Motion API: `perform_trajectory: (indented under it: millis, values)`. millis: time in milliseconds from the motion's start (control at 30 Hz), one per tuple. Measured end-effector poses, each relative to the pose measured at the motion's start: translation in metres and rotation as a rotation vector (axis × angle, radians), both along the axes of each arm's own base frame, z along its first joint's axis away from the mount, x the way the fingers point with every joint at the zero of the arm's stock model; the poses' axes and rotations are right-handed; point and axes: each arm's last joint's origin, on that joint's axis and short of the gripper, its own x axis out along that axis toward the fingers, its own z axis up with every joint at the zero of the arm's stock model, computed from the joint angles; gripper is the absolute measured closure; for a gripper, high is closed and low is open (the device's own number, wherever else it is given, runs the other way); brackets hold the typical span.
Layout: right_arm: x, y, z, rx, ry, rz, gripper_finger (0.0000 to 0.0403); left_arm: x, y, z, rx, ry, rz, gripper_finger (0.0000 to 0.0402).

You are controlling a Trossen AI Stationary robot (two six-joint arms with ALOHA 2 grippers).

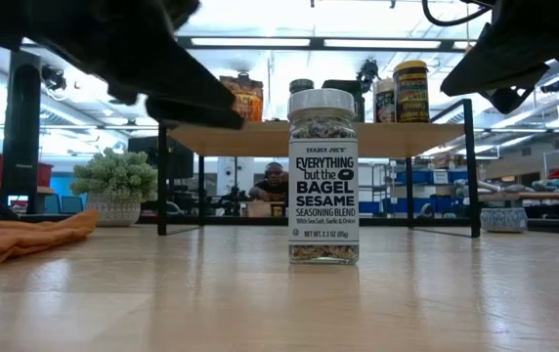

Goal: Shelf spices
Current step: Put the white seasoning bottle on the shelf

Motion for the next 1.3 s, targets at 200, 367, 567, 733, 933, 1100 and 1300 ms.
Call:
perform_trajectory:
  millis: [200,367,567,733,933,1100,1300]
  values:
    - [-0.001,0.002,0.000,-0.021,0.007,0.041,0.0403,0.021,-0.014,-0.016,-0.071,0.001,0.024,0.0138]
    - [-0.003,0.005,0.000,-0.027,0.006,0.057,0.0403,0.028,-0.021,-0.032,-0.137,-0.024,0.021,0.0138]
    - [-0.004,0.006,0.000,-0.028,0.006,0.062,0.0403,0.030,-0.023,-0.034,-0.157,-0.041,0.001,0.0138]
    - [-0.003,0.005,0.000,-0.029,0.007,0.057,0.0403,0.030,-0.023,-0.033,-0.140,-0.051,-0.011,0.0138]
    - [-0.003,0.005,0.000,-0.030,0.005,0.054,0.0403,0.032,-0.021,-0.031,-0.109,-0.070,-0.021,0.0138]
    - [-0.003,0.005,0.000,-0.030,0.004,0.051,0.0403,0.038,-0.015,-0.026,-0.151,-0.116,-0.045,0.0138]
    - [-0.002,0.005,0.001,-0.022,-0.005,0.051,0.0403,0.042,-0.008,-0.025,-0.169,-0.118,-0.067,0.0138]
